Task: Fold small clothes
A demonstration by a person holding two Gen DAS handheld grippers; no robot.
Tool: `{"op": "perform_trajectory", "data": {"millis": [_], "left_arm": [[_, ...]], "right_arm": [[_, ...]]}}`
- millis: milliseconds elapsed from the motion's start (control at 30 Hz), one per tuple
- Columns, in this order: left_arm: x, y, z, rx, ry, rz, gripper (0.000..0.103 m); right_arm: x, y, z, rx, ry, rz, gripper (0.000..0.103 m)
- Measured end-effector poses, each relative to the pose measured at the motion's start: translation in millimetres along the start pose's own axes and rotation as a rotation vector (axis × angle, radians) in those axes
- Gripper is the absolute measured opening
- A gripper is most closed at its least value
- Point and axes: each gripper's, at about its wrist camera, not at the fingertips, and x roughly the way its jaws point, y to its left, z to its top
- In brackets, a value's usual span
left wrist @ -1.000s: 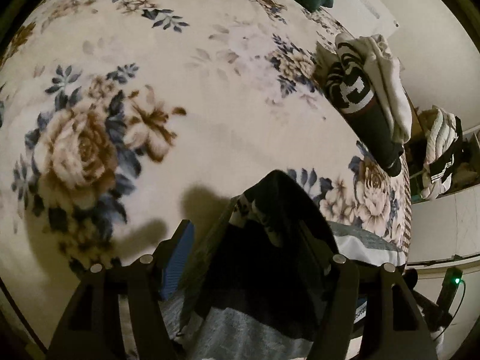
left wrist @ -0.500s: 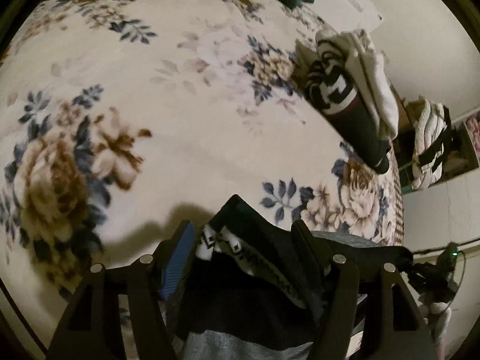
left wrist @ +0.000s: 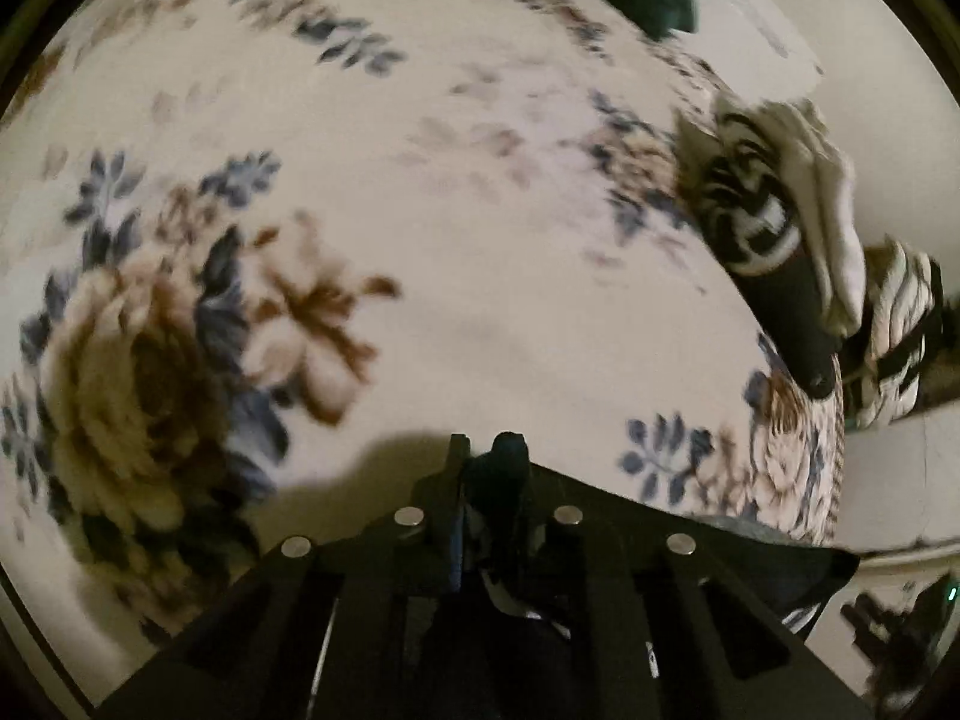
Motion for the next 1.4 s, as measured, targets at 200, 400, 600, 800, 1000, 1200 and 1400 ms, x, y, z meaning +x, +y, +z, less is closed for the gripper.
{"op": "perform_trajectory", "data": {"millis": [200, 400, 600, 800, 1000, 1200, 1400], "left_arm": [[-10.5, 6.7, -0.7, -0.104, 0.025, -0.067, 0.017], [-43.3, 2.2, -5.5, -0.110, -0.025, -0.065, 0.041], [-56.6, -22.6, -17.3, 0.028, -0.050, 0.048, 0.042], [-65.2, -36.0, -27.1, 0.089, -0.078, 0.061, 0.042], [-68.0, -44.1, -36.4, 0.128, -0.066, 0.087, 0.042], [-55.9, -55.8, -54.4, 0.168, -0.017, 0.119, 0.044], [-46.3, -68.1, -73.0, 0.218, 0.005, 0.160, 0.044]], "right_arm": [[4.1, 30.9, -6.5, -0.117, 0.049, -0.011, 0.042], [21.6, 76.9, -12.7, -0.421, 0.058, -0.174, 0.042], [79.0, 100.3, -26.0, -0.629, 0.174, -0.269, 0.039], [71.6, 97.8, -13.0, -0.535, 0.026, -0.251, 0.000], [47.4, 92.8, 19.5, -0.403, 0.017, -0.060, 0.001], [75.1, 131.2, -22.3, -0.780, 0.204, -0.174, 0.059], [117.0, 129.3, -50.7, -0.898, 0.258, -0.289, 0.015]]}}
